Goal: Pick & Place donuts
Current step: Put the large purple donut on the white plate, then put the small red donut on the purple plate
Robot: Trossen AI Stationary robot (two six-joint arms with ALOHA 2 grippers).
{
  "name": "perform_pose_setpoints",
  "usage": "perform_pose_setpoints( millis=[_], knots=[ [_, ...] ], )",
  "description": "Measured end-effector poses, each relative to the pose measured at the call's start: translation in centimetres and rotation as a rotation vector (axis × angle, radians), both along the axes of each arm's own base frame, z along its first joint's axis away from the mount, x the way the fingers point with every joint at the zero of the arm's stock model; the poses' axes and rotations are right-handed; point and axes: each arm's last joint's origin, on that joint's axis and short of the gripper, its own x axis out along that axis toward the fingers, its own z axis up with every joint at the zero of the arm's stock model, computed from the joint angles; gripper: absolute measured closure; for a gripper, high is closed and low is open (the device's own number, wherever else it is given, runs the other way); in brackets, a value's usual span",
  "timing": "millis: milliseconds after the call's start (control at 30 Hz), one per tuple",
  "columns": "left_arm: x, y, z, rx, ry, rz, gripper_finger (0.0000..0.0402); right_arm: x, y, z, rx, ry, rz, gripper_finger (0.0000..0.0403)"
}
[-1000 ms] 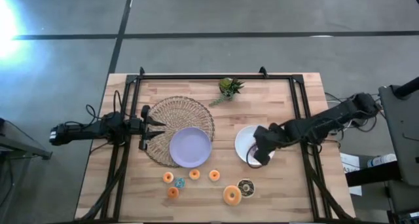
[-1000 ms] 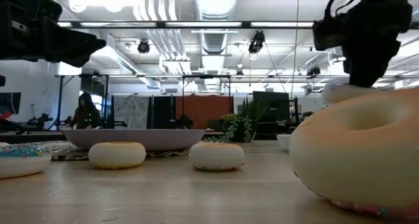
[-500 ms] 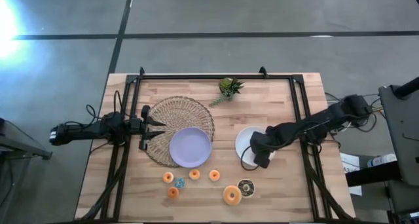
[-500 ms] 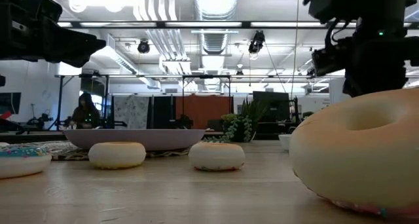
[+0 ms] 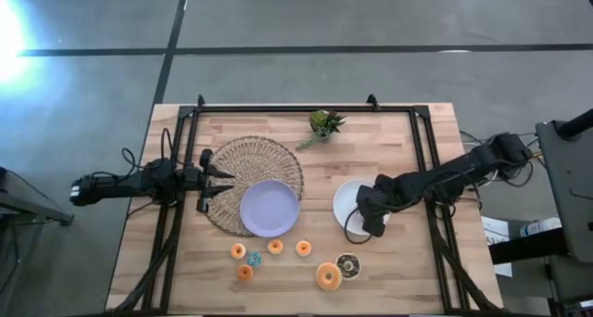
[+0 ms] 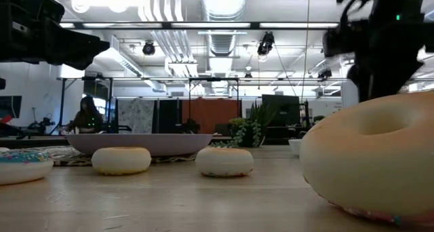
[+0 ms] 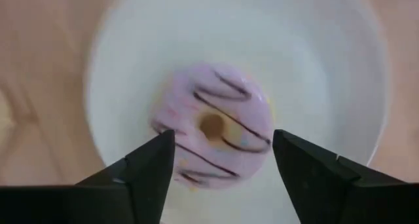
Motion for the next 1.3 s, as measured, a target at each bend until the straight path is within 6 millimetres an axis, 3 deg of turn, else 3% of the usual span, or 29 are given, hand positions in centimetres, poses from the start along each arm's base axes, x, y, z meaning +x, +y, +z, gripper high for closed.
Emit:
perform_pose_setpoints(
  millis=[267,400,500,600,700,800,967,1133,1300],
  knots=[
    [0.0,0.0,0.0,0.031,-0.001,0.001,0.0294,-1.4,1.0,1.7,-0.136,0.041,0.105,0.0153],
    [0.0,0.0,0.0,0.037,-0.001,0.001,0.0294,-1.0,3.7,3.5,-0.13,-0.065,0.345,0.0157],
    [0.0,0.0,0.0,0.032,0.0,0.002,0.0294,-0.8,5.3,3.3,-0.173,-0.095,0.558,0.016],
    [0.0,0.0,0.0,0.025,-0.005,0.002,0.0294,-0.2,6.5,2.8,-0.174,-0.149,0.639,0.016],
    [0.0,-0.1,0.7,-0.19,-0.067,-0.045,0.0294,0.6,7.5,2.3,-0.081,-0.179,0.604,0.0161],
    [-0.1,-0.2,1.3,-0.499,-0.108,-0.082,0.0294,1.7,8.3,2.0,0.089,-0.15,0.433,0.0161],
    [-0.1,-0.2,1.5,-0.799,-0.113,-0.11,0.0294,4.2,9.8,1.2,0.197,-0.106,0.167,0.0163],
    [-0.3,-0.1,2.4,-1.094,-0.183,-0.161,0.0294,7.2,12.1,1.1,0.209,-0.109,0.155,0.017],
    [-0.3,0.1,2.5,-1.182,-0.22,-0.121,0.0294,9.7,13.6,1.1,0.192,-0.09,0.161,0.0175]
  ],
)
